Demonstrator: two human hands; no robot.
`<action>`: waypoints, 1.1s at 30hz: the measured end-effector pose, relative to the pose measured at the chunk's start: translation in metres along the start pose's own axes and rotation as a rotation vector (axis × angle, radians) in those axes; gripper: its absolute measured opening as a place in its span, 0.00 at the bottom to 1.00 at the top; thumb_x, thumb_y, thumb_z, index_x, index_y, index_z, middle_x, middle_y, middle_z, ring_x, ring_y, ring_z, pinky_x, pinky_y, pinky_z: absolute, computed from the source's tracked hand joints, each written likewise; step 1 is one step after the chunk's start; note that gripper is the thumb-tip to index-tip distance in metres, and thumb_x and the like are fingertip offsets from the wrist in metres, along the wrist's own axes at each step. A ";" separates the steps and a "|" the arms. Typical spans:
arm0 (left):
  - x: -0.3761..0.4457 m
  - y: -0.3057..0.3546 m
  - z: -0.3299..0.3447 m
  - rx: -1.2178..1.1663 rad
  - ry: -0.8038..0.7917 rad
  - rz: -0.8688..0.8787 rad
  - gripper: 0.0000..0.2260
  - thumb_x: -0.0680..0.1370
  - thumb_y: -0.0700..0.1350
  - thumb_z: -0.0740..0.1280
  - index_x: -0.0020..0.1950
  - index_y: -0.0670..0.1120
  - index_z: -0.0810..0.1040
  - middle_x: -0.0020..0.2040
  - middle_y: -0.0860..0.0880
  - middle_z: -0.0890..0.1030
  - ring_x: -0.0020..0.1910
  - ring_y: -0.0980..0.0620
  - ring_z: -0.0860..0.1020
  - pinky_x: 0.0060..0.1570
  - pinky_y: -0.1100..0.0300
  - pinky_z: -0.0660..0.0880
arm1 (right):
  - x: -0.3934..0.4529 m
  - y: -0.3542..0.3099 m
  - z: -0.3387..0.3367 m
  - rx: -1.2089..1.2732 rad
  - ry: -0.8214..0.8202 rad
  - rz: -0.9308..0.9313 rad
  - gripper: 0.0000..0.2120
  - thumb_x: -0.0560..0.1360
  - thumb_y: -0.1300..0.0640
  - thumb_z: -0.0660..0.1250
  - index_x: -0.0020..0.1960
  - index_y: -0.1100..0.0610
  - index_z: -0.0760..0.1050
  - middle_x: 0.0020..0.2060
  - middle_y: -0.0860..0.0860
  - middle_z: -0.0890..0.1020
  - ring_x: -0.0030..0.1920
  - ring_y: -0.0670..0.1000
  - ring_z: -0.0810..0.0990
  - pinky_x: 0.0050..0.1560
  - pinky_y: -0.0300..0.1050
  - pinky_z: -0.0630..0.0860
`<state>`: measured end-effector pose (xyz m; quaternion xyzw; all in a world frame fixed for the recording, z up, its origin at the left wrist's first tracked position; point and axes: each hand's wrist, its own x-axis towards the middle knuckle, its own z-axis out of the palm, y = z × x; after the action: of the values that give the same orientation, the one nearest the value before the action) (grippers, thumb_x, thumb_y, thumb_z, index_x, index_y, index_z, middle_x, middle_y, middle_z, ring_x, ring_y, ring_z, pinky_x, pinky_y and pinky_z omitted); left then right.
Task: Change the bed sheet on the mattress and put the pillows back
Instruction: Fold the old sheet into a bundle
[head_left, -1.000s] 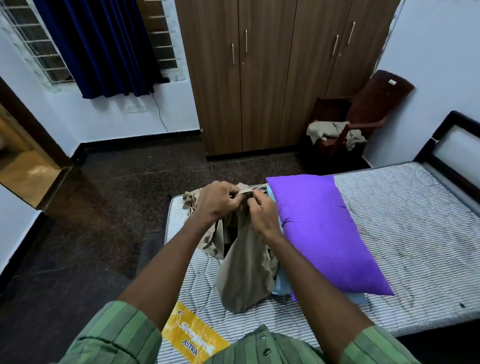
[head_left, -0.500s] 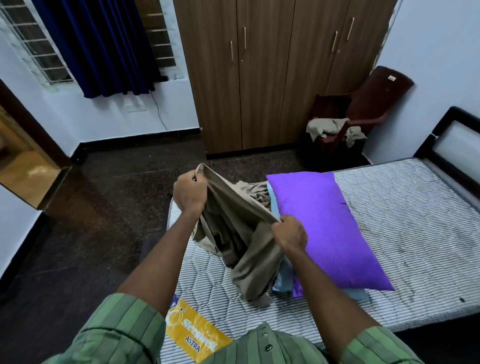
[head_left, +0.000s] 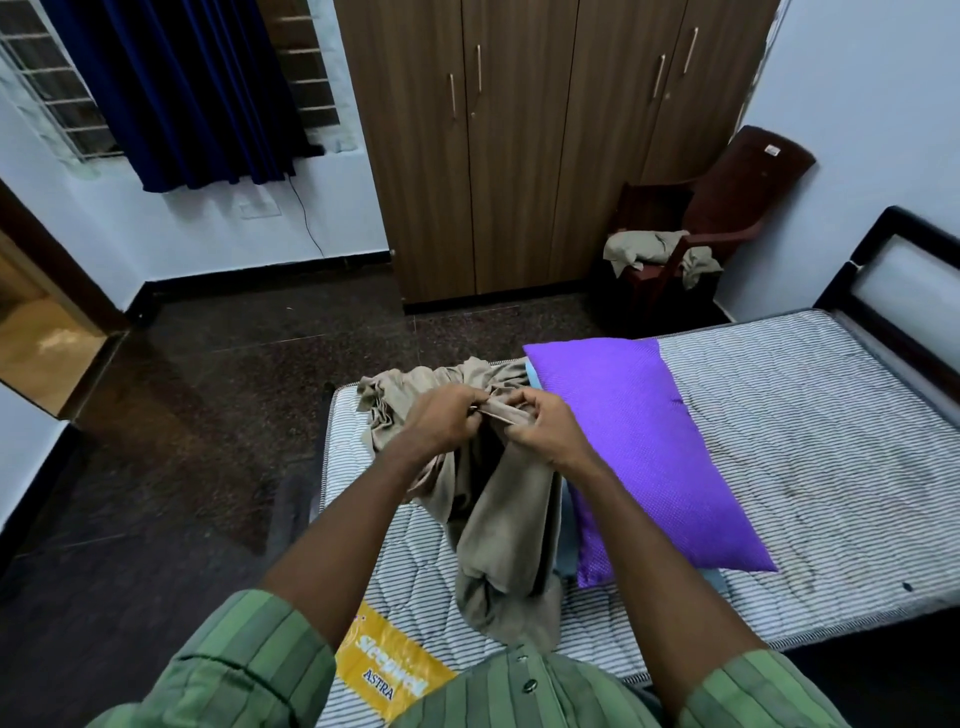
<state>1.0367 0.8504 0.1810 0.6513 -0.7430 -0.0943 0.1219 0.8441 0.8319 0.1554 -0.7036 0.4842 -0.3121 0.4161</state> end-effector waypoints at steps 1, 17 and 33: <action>0.002 -0.004 -0.004 0.026 -0.002 0.025 0.07 0.76 0.45 0.66 0.49 0.54 0.82 0.47 0.52 0.85 0.52 0.47 0.81 0.39 0.58 0.66 | -0.001 0.002 -0.003 -0.022 -0.014 0.021 0.14 0.65 0.62 0.72 0.50 0.53 0.82 0.41 0.52 0.86 0.36 0.43 0.78 0.39 0.39 0.75; -0.002 -0.046 -0.022 -0.194 0.048 -0.588 0.25 0.70 0.49 0.76 0.65 0.53 0.74 0.56 0.46 0.83 0.56 0.43 0.81 0.56 0.50 0.78 | -0.016 0.032 -0.019 0.196 0.017 0.211 0.08 0.74 0.71 0.72 0.48 0.59 0.82 0.35 0.47 0.79 0.31 0.39 0.73 0.36 0.36 0.69; -0.001 0.000 -0.007 -0.119 0.071 0.028 0.09 0.78 0.55 0.63 0.45 0.56 0.82 0.40 0.57 0.83 0.45 0.51 0.82 0.41 0.55 0.75 | -0.013 0.011 -0.003 -0.203 -0.055 0.189 0.13 0.70 0.50 0.63 0.41 0.60 0.77 0.35 0.51 0.81 0.39 0.54 0.79 0.41 0.50 0.75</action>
<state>1.0393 0.8510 0.1876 0.6354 -0.7402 -0.1136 0.1881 0.8327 0.8417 0.1463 -0.7017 0.5658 -0.2012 0.3834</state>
